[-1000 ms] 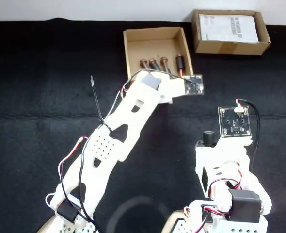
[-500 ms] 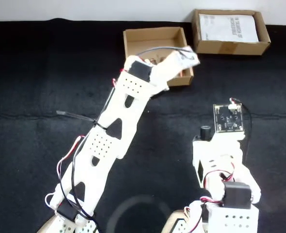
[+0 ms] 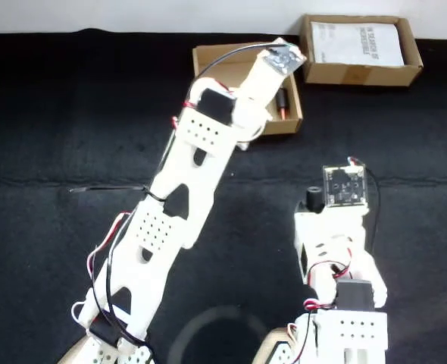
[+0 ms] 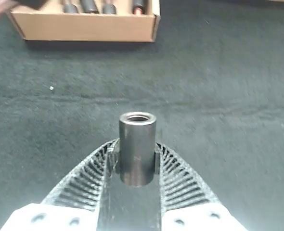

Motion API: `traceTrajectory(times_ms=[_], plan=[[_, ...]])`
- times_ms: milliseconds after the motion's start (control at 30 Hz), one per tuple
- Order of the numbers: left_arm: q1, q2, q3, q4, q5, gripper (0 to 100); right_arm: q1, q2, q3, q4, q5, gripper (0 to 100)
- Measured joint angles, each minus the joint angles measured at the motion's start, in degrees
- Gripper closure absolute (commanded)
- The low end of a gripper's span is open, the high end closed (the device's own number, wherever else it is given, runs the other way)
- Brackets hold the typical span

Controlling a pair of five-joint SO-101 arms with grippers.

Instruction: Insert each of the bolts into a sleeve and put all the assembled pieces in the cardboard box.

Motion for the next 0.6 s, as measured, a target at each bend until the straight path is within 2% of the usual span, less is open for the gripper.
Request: traceTrajectory(times_ms=[267,600], plan=[[0.1,-5.5,0.0,-5.7,11.1,99,-3.5,0.0,4.6,-10.5,-6.2,99.1],[0.2,-12.2,0.0,-5.6,19.8,99,-4.0,0.0,7.4,-18.0,-13.4,99.1]])
